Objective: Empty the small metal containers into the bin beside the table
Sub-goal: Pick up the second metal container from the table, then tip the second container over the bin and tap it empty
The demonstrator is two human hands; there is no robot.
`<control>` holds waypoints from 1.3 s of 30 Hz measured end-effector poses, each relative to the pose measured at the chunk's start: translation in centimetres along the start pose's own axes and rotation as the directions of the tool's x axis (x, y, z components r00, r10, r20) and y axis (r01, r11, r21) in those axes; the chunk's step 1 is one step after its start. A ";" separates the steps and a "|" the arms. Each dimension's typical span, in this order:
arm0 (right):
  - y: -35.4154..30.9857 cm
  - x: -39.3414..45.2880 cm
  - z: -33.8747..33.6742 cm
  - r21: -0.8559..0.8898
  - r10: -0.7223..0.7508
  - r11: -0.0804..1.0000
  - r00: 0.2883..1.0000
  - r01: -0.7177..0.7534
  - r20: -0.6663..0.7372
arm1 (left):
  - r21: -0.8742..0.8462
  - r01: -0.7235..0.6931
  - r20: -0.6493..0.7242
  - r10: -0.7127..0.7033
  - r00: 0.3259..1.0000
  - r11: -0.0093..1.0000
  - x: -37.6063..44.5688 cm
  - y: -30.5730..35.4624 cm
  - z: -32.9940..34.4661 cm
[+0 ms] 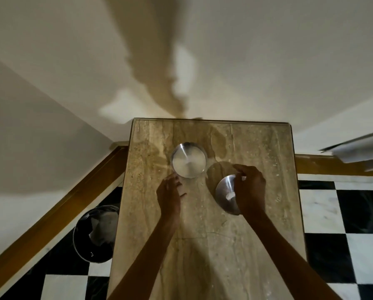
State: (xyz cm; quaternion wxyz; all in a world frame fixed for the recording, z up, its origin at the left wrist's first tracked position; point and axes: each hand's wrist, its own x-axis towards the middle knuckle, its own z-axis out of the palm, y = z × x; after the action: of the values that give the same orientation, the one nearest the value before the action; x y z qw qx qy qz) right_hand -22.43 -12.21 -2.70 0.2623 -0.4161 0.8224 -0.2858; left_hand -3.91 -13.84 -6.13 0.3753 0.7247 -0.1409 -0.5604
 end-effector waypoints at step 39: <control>-14.3 -22.0 22.7 0.034 -0.132 0.983 0.578 0.178 0.805 | -0.643 0.431 0.479 -0.107 0.871 0.633 3.9 -5.6 -35.0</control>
State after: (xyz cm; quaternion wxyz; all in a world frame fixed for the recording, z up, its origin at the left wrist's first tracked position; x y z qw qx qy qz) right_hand 11.74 -6.58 -4.49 0.5681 -0.5770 0.5828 -0.0682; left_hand 28.31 1.02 -9.61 0.5063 0.3961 0.1348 -0.7540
